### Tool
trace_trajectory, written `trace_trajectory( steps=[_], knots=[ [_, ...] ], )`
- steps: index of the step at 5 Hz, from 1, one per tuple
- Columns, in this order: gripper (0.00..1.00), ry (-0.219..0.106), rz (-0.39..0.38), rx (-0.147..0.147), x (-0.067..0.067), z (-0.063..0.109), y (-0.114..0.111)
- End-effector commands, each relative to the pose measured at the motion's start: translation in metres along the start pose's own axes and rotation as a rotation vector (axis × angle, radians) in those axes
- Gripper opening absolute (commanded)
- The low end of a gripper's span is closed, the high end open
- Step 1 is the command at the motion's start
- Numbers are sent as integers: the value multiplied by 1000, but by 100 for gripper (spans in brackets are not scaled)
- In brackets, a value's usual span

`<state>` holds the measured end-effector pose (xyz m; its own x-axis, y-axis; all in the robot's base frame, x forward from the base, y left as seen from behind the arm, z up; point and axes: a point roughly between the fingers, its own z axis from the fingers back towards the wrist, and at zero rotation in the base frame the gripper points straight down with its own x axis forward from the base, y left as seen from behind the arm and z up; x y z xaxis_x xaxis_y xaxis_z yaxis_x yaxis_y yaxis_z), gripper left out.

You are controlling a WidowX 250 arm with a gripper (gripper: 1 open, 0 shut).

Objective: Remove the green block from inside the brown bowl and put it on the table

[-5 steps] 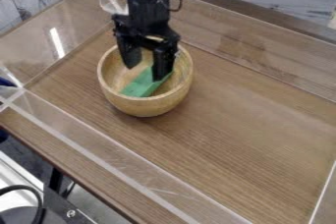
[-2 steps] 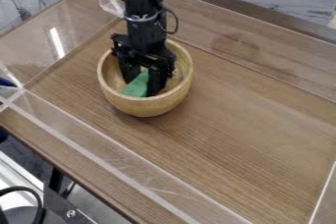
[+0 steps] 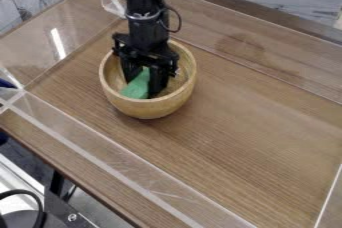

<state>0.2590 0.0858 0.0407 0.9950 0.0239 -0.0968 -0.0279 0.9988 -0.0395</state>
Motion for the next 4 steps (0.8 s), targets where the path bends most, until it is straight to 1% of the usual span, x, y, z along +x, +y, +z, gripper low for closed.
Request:
trace_trajectory(
  steps=[1, 3, 4],
  knots=[
    [0, -112, -4, 18, 9, 38, -1],
    [0, -153, -52, 4, 12, 58, -23],
    [0, -165, -88, -4, 13, 65, -39]
  ],
)
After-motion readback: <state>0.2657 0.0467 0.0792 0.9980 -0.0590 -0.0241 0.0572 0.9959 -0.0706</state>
